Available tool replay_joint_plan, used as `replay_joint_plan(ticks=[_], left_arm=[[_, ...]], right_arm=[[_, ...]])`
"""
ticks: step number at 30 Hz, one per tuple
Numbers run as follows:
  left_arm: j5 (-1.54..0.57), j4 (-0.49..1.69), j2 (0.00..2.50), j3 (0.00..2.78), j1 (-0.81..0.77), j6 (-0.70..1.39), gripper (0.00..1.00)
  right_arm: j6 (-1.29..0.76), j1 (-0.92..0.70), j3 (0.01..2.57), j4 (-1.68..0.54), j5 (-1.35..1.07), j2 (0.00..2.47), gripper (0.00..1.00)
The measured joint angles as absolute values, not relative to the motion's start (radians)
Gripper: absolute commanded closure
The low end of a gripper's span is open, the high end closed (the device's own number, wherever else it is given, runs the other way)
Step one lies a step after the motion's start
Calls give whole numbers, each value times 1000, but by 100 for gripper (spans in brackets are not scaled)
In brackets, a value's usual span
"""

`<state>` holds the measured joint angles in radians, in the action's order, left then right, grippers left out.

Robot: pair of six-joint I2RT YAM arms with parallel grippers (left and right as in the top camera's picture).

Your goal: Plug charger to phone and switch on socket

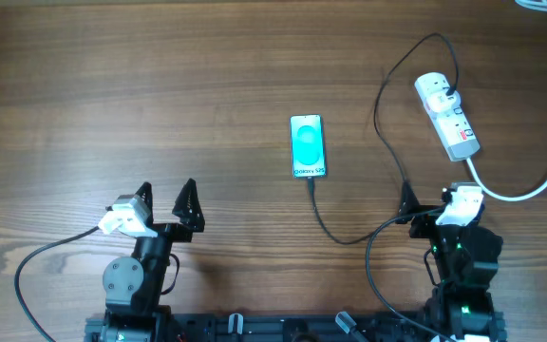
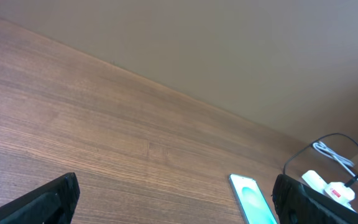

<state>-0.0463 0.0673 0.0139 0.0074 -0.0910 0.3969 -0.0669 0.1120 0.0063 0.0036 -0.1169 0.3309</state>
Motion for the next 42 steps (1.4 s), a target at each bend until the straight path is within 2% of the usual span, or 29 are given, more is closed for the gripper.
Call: replay_joint_plan(ticks=[7,42], left_arm=[[-46,67,14,8,-91,397,0],[-46,67,14,7,-91,397,0]], right_arm=[[-67,112,6,2,-99,20,0],[-83,112,6,0,-99,19,0]])
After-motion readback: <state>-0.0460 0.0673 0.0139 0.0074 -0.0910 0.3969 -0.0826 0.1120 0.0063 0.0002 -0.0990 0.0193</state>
